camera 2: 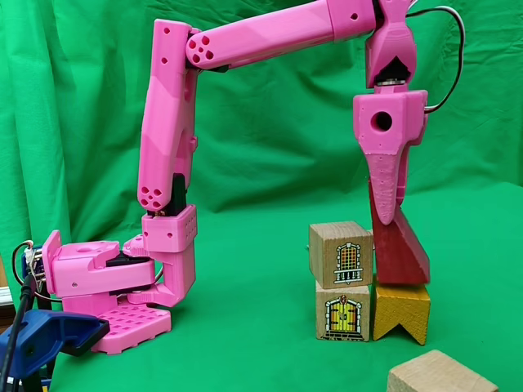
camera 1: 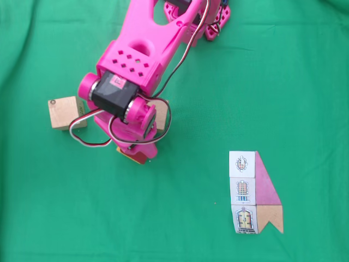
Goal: Grasp some building blocks and build the house on the picture.
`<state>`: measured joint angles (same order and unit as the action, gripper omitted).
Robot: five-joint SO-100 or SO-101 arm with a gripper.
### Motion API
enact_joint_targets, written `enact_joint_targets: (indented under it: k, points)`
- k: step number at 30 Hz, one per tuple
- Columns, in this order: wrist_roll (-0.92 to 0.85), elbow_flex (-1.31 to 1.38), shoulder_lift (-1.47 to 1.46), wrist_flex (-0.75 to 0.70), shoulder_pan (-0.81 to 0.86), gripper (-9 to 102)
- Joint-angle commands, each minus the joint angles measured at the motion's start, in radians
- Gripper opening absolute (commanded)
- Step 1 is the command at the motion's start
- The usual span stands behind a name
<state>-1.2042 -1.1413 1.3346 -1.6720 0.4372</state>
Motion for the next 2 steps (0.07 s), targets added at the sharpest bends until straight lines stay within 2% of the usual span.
enact_joint_targets:
  k: [1, 2]
  points:
    - [-0.006, 0.034, 0.008, 0.005, 0.006, 36]
    - [-0.006, 0.034, 0.008, 0.003, 0.006, 36]
